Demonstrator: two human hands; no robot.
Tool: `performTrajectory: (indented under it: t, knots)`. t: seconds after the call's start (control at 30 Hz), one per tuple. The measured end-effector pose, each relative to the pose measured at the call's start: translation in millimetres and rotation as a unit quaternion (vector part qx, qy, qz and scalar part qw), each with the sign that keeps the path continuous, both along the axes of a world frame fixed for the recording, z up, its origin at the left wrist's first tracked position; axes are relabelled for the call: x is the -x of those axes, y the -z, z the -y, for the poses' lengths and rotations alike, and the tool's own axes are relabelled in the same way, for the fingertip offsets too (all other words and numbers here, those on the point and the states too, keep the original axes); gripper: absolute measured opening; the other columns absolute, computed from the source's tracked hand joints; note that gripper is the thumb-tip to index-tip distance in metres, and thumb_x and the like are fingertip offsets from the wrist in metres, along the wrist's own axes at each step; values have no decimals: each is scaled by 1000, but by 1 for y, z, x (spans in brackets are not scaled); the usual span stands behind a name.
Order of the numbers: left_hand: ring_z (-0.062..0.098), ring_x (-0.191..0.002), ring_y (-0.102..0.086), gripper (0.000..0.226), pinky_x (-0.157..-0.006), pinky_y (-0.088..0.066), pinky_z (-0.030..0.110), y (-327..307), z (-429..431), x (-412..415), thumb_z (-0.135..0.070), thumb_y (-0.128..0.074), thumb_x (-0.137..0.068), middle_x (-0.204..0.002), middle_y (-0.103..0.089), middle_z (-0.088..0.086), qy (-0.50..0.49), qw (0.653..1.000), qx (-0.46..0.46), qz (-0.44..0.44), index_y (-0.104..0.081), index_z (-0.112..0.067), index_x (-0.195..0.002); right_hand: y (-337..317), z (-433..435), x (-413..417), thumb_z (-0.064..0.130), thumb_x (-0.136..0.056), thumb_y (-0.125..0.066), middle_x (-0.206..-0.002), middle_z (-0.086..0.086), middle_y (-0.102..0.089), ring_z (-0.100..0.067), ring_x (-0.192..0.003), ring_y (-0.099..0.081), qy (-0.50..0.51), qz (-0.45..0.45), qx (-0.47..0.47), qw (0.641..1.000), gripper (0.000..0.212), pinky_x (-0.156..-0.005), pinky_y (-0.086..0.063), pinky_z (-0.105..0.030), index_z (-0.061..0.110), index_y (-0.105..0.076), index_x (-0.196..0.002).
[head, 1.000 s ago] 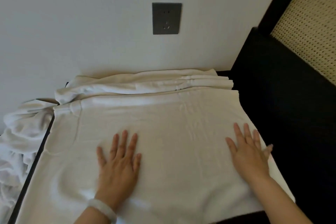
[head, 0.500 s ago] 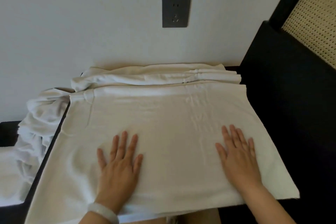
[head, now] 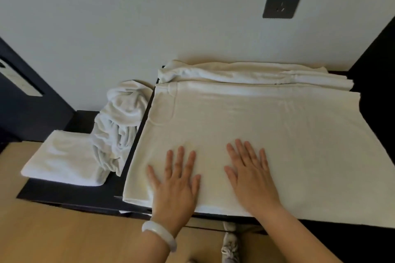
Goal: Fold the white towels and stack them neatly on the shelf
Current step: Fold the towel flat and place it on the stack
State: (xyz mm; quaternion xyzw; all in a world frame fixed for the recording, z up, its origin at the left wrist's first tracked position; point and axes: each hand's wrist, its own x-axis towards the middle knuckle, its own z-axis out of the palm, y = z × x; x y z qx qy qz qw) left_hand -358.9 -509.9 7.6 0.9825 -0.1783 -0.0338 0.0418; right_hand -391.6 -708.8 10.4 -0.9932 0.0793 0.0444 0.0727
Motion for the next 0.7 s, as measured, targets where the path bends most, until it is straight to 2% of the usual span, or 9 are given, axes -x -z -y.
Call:
performTrajectory:
  t: [0.1,0.17,0.27,0.37,0.4,0.47,0.57,0.63,0.7]
  knots:
    - [24,-150,-10,58,-112,-16,68,4,-43,4,-50,-10,-101,-163,-13,0,-35,999,-6,1,-15,-30,-156,0,2,-1,57,-90,5,-164,5,5,-15,-151,8,-20,11,3,1000,74,-119,10,-44,28,-5,-158]
    - [22,-151,-1,60,-117,-11,62,5,-64,10,-52,-4,-100,-163,-4,-2,-58,998,7,5,-6,-31,-156,0,3,1,58,-88,8,-163,7,8,-12,-150,12,-24,16,-13,1000,76,-119,13,-43,29,-3,-157]
    - [19,-150,8,60,-121,-5,53,3,-89,11,-57,2,-98,-162,9,-6,-105,993,58,-3,7,-35,-154,2,8,6,59,-88,3,-163,6,2,-9,-148,11,-42,28,-39,998,75,-120,13,-40,29,-10,-156]
    - [22,-150,7,59,-123,-3,46,-3,-106,3,-53,-8,-100,-164,7,-1,-144,983,108,-32,9,-35,-153,2,10,14,59,-96,-14,-160,0,-23,-15,-148,-13,-77,68,-67,992,70,-120,5,-36,22,-36,-151]
    - [22,-150,7,60,-123,-2,45,-6,-108,0,-50,-13,-100,-164,5,1,-140,985,99,-27,4,-33,-154,-1,8,16,60,-96,-20,-158,2,-30,-14,-147,-19,-98,75,-98,988,68,-120,3,-32,22,-44,-146]
    - [23,-150,-1,57,-121,-6,44,-13,-105,-3,-45,-29,-100,-163,-8,4,-73,991,112,8,-21,-26,-153,-8,-2,23,63,-90,-32,-152,15,-34,-4,-143,-21,-134,62,-178,973,63,-119,-6,-21,29,-51,-139]
    - [15,-139,-35,44,-114,-34,43,-12,-93,-3,-47,-48,-93,-147,-43,-5,100,977,188,12,-57,-27,-131,-14,-16,35,62,-83,-46,-131,25,-40,2,-126,-29,-181,47,-209,960,47,-106,-18,-9,35,-59,-119]
    - [8,-129,-41,38,-110,-38,39,-12,-90,-3,-51,-54,-87,-136,-51,-13,138,970,202,-13,-63,-32,-119,-11,-19,39,53,-82,-54,-123,22,-43,-2,-117,-34,-205,67,-175,961,33,-100,-23,-10,32,-58,-107]
    - [5,-129,-39,30,-110,-32,34,-12,-94,-5,-47,-62,-84,-132,-52,-16,146,966,211,-22,-65,-35,-112,-12,-21,42,40,-81,-65,-120,18,-46,-5,-114,-38,-207,69,-153,964,25,-95,-27,-12,31,-53,-101]
